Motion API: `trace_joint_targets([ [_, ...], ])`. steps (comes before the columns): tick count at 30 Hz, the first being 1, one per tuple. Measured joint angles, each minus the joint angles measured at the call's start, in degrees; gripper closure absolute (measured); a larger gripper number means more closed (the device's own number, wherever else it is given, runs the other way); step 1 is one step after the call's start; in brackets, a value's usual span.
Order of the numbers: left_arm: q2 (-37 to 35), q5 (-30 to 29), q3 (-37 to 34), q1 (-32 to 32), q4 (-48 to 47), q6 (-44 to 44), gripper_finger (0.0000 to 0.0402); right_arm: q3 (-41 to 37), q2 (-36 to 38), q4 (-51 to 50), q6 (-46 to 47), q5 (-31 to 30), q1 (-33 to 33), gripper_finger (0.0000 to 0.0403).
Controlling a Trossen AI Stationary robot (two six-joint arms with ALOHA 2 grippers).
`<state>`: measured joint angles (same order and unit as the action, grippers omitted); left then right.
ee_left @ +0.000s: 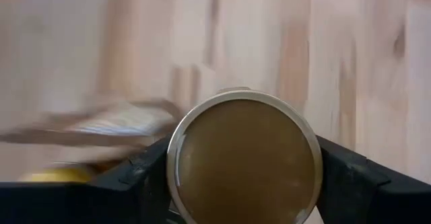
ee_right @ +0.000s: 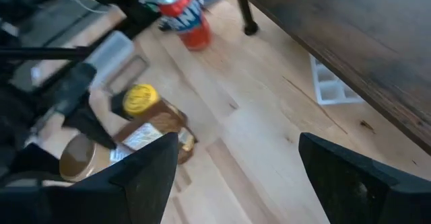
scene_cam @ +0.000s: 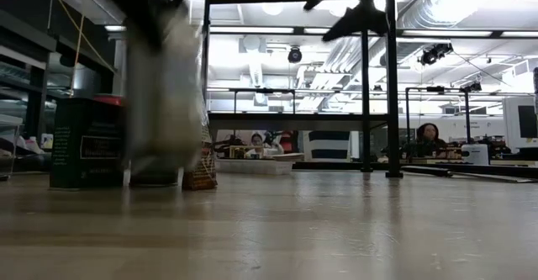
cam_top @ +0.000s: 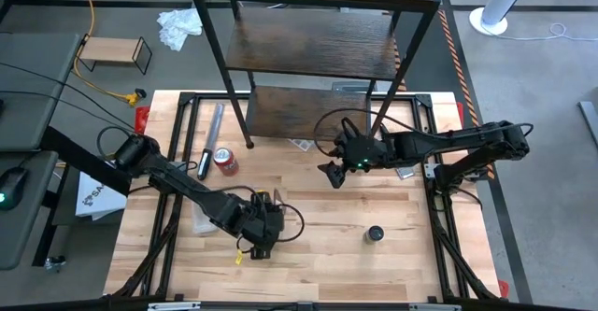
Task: Shelf spices
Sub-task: Put the brown seasoning bottle on the bottom shelf
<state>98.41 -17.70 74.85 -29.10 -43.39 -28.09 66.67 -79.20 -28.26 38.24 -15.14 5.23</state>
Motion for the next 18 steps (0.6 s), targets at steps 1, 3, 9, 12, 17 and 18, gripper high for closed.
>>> trace_joint_targets([
  [1,-0.8,-1.9,1.4,0.1,-0.9,-0.3,0.0136,0.0,0.6,0.2,-0.2,0.0,0.2,0.0098],
  [3,-2.7,-6.1,4.2,0.7,-2.1,-0.3,0.0136,0.0,1.9,0.1,-0.1,-0.9,0.6,0.0098],
  [9,-6.3,-14.9,12.7,7.9,-5.9,-1.9,0.0136,0.0,3.9,0.2,0.4,-4.5,0.9,0.0098],
  [12,-6.7,-14.6,15.8,15.1,-9.7,-4.6,0.0136,0.0,4.0,0.2,0.5,-5.1,0.9,0.0098],
  [17,-6.5,-11.2,18.6,28.1,-20.0,-8.2,0.0136,0.0,4.0,0.2,1.8,-6.0,0.9,0.0098],
  [18,-6.5,-11.1,19.0,30.3,-21.7,-8.8,0.0136,0.0,4.0,0.2,1.8,-6.0,0.9,0.0098],
])
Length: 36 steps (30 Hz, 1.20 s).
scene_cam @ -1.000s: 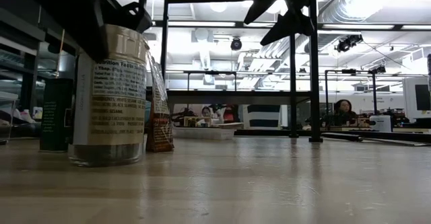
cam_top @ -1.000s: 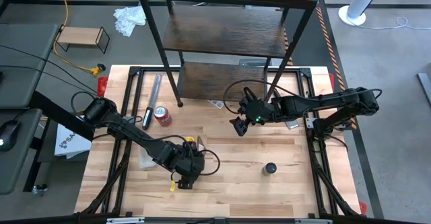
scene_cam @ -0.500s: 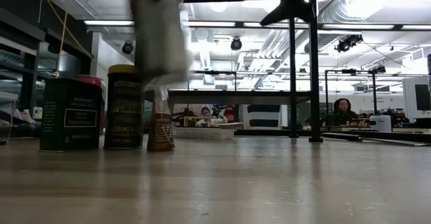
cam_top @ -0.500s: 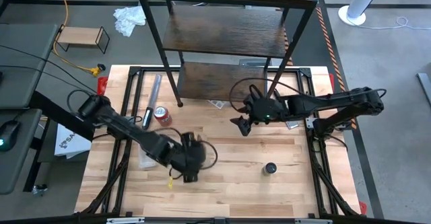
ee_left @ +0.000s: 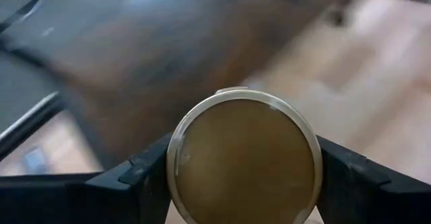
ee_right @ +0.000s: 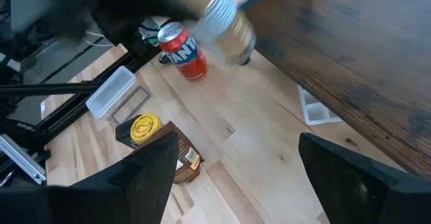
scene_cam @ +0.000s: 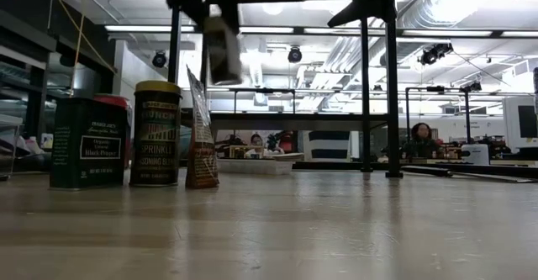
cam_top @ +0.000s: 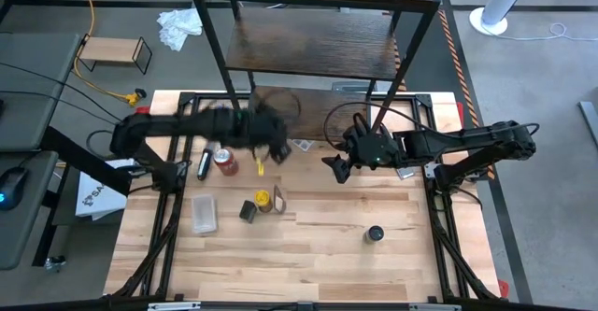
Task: Shelf spices
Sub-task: Put the brown seasoning bottle on the bottom shelf
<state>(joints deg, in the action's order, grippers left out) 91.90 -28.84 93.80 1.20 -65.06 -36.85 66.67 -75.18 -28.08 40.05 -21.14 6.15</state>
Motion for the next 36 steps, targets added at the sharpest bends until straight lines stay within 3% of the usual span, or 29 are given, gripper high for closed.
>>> trace_joint_targets([
  [4,0.0,0.2,0.3,6.8,-2.6,0.0,0.0136,0.0,0.0,0.0,0.3,-0.1,0.0,0.0098],
  [12,0.8,-0.2,0.3,12.5,1.4,1.4,0.0136,0.0,0.0,0.1,0.8,0.2,0.0,0.0098],
  [21,5.4,-4.1,-2.1,13.5,1.0,-2.3,0.0136,0.0,0.0,0.3,2.1,0.6,0.3,0.0098],
  [30,5.6,-3.9,-2.0,13.5,1.8,-4.6,0.0136,0.0,0.0,0.1,3.0,0.6,0.4,0.0098],
  [36,5.6,-3.6,-2.0,13.5,1.9,-4.7,0.0075,0.0,0.0,0.1,3.0,0.6,0.4,0.0098],
])
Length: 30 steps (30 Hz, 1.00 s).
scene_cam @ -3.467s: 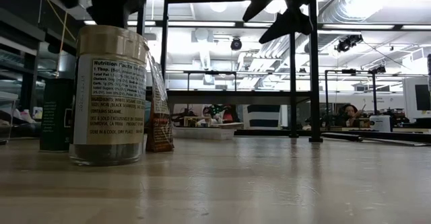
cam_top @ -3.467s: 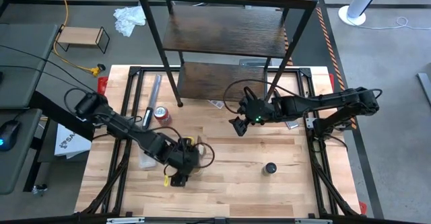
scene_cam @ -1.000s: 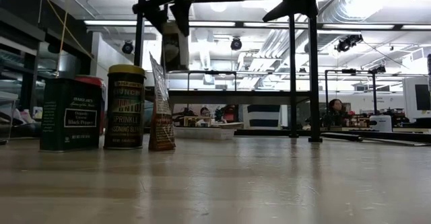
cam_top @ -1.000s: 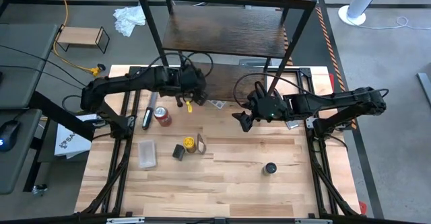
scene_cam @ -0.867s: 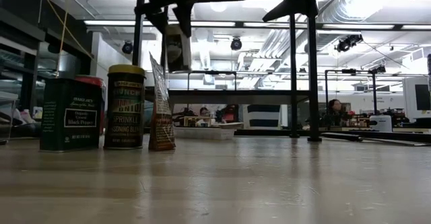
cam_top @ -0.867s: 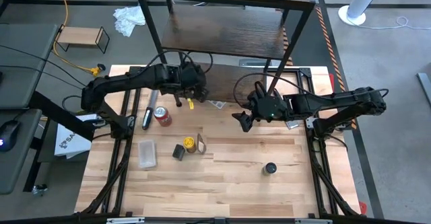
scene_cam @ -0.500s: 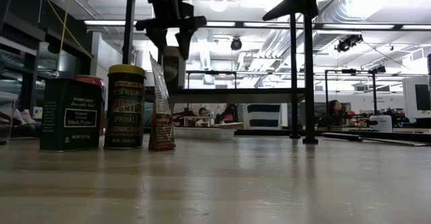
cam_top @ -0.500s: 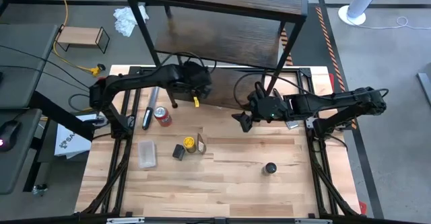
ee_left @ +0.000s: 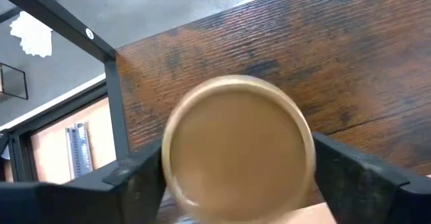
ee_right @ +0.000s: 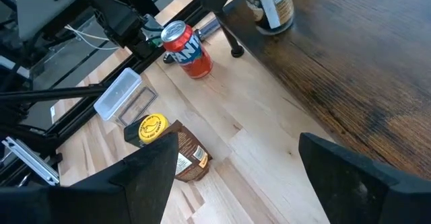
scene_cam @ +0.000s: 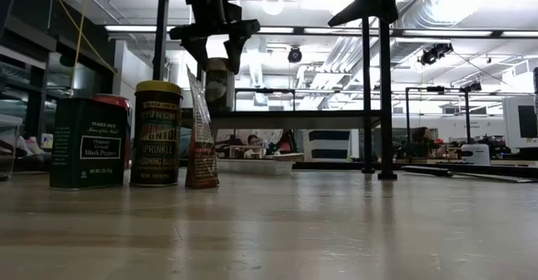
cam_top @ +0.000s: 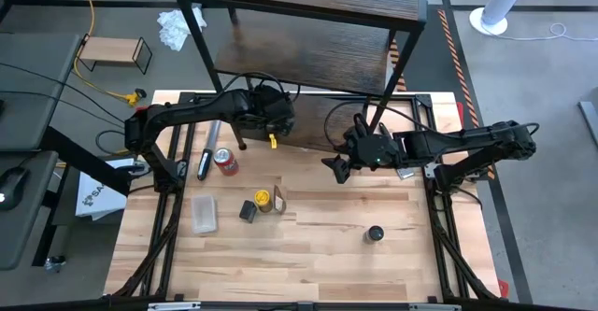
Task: Shelf spices
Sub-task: Put the brown seasoning bottle on the bottom shelf, then adjust the brown seasoning bottle
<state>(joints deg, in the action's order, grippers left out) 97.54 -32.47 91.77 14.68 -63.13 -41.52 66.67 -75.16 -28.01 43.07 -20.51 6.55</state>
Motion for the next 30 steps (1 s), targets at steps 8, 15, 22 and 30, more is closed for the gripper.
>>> trace_joint_targets([
  [8,0.0,-1.2,1.9,-0.1,0.0,0.2,0.0049,0.0,0.0,0.0,0.0,0.1,0.0,0.0098],
  [15,0.0,-3.2,6.5,-0.6,-0.6,4.2,0.0047,0.0,0.0,0.0,-0.3,0.1,0.0,0.0098],
  [22,-1.0,-3.6,9.8,-5.9,0.6,9.6,0.0047,0.0,0.0,0.0,-1.5,0.1,0.0,0.0098],
  [30,-2.3,-8.3,7.8,-15.6,2.5,5.0,0.0087,0.0,0.0,0.0,-1.8,-0.3,0.0,0.0098],
])
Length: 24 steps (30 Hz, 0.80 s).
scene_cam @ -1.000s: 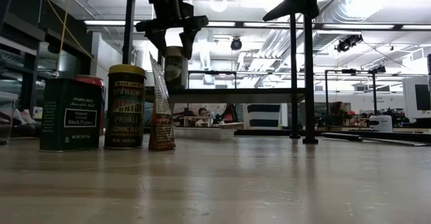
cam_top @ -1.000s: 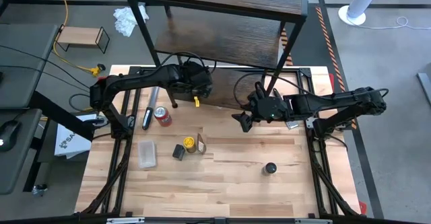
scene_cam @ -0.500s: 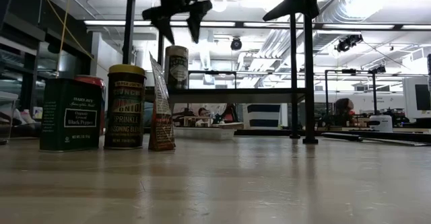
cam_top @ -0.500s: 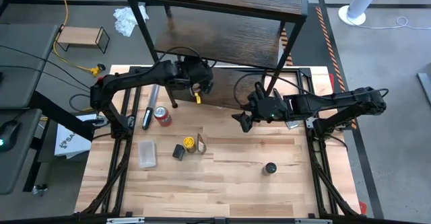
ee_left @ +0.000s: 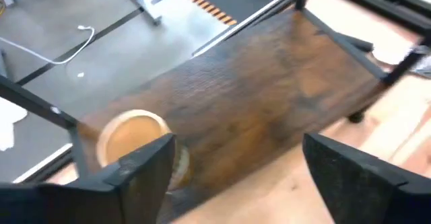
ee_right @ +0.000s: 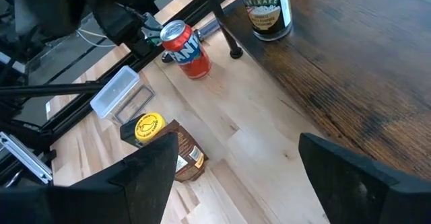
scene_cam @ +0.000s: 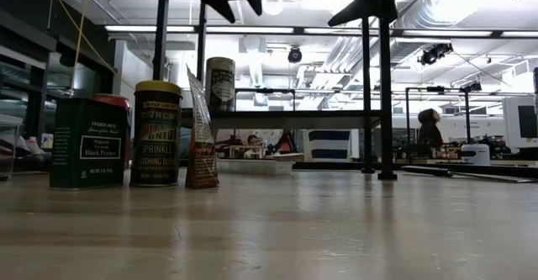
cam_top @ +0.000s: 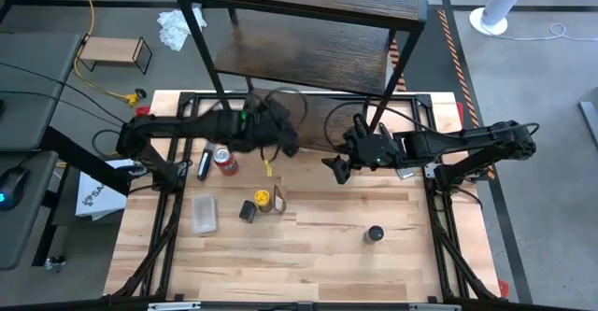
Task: Shelf spices
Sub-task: Adjust the brown seasoning bottle
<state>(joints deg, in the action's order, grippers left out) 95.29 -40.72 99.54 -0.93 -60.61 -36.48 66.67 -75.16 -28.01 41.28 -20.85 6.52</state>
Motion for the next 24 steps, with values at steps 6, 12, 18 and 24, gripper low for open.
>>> trace_joint_targets([
  [6,0.0,-1.5,-5.9,-4.0,10.2,-2.3,0.0219,0.0,1.1,0.1,-1.5,-0.1,0.6,0.0098],
  [12,0.0,0.0,-11.4,-4.0,19.6,-2.4,0.0388,0.0,4.9,-0.2,-2.8,-3.1,3.2,0.0098],
  [18,0.0,6.1,-19.1,-0.9,39.9,1.3,0.0399,0.0,8.1,-0.5,-2.8,-9.4,5.9,0.0098],
  [24,0.0,-2.5,-23.0,0.7,38.5,-3.7,0.0401,0.0,8.9,-0.7,-1.3,-10.8,6.7,0.0098],
])
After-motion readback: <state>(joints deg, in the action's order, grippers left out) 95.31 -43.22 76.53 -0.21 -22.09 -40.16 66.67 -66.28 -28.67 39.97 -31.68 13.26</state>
